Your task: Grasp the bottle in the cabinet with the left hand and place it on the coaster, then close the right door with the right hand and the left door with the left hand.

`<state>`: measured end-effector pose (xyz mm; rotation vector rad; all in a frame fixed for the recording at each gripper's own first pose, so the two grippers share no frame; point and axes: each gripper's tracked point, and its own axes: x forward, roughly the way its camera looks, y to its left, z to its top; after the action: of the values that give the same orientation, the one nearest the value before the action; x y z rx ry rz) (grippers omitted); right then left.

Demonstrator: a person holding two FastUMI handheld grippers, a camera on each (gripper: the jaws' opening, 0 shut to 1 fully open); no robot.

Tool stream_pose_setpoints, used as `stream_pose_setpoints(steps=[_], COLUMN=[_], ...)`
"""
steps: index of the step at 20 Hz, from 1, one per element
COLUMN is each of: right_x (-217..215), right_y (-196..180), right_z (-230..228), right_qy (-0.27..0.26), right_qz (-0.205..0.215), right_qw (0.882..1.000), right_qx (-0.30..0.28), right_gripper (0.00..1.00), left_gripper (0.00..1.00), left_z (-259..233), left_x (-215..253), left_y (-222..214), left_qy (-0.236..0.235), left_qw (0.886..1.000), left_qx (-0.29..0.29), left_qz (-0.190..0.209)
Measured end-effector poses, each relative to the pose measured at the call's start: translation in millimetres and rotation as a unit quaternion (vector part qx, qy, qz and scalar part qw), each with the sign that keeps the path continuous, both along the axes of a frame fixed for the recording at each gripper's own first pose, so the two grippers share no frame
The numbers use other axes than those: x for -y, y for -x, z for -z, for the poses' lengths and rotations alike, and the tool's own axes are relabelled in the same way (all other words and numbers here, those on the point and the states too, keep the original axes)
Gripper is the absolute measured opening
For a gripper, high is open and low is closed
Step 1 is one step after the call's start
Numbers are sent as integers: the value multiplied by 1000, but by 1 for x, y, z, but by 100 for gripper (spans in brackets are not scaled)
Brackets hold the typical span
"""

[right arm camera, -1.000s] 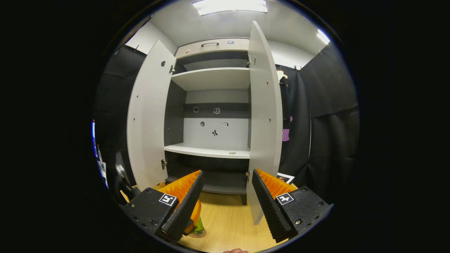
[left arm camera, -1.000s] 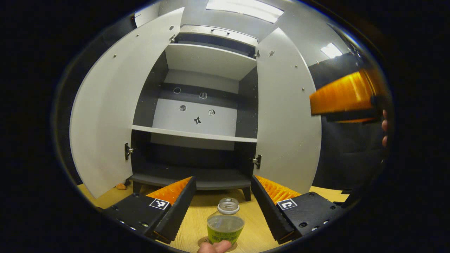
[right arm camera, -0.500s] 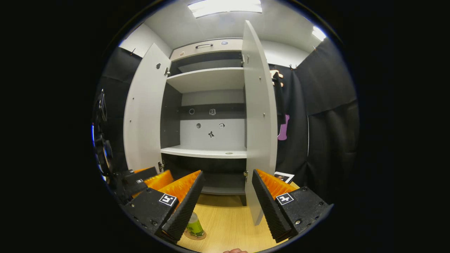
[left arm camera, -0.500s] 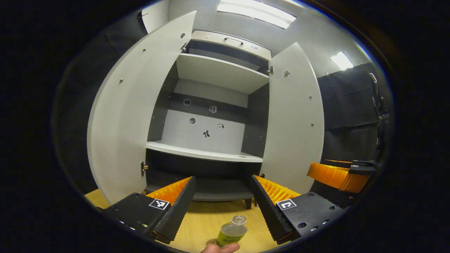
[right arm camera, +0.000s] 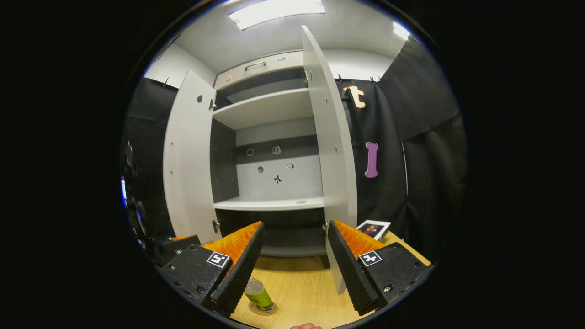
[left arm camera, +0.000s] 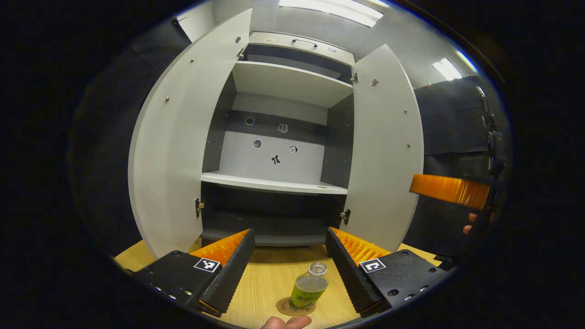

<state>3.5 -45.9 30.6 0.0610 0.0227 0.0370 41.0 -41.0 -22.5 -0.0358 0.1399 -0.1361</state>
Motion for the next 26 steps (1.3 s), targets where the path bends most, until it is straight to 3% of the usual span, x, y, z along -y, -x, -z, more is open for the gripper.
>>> stream_pose_setpoints(steps=[2,3,5,8,10,13,19,26], right_x=[16,25,46,92,128,157,152,144], right_y=[0,3,5,4,-1,-15,-47,-50], right_z=[-35,-47,-82,-111,-133,-148,-155,-150], right_qy=[4,10,17,35,59,66,78,80], right_qz=[-3,2,24,89,147,201,199,220], right_qw=[1000,1000,998,992,983,973,973,967], right_qx=[16,20,55,78,97,97,90,97], right_gripper=[85,84,85,84,84,84,84,82], left_gripper=[90,95,95,95,95,95,95,95], left_z=[-1,0,6,8,10,7,7,15], left_x=[-1,-2,-3,-2,-4,-13,-31,-42], left_y=[-3,-3,-2,-1,-1,0,2,-3], left_qy=[-3,-9,-15,-12,-14,-12,-11,-1], left_qw=[1000,1000,1000,1000,1000,999,998,998], left_qx=[6,6,0,-1,-4,2,1,-4], left_qz=[-1,-5,-12,-12,-14,-31,-57,-70])
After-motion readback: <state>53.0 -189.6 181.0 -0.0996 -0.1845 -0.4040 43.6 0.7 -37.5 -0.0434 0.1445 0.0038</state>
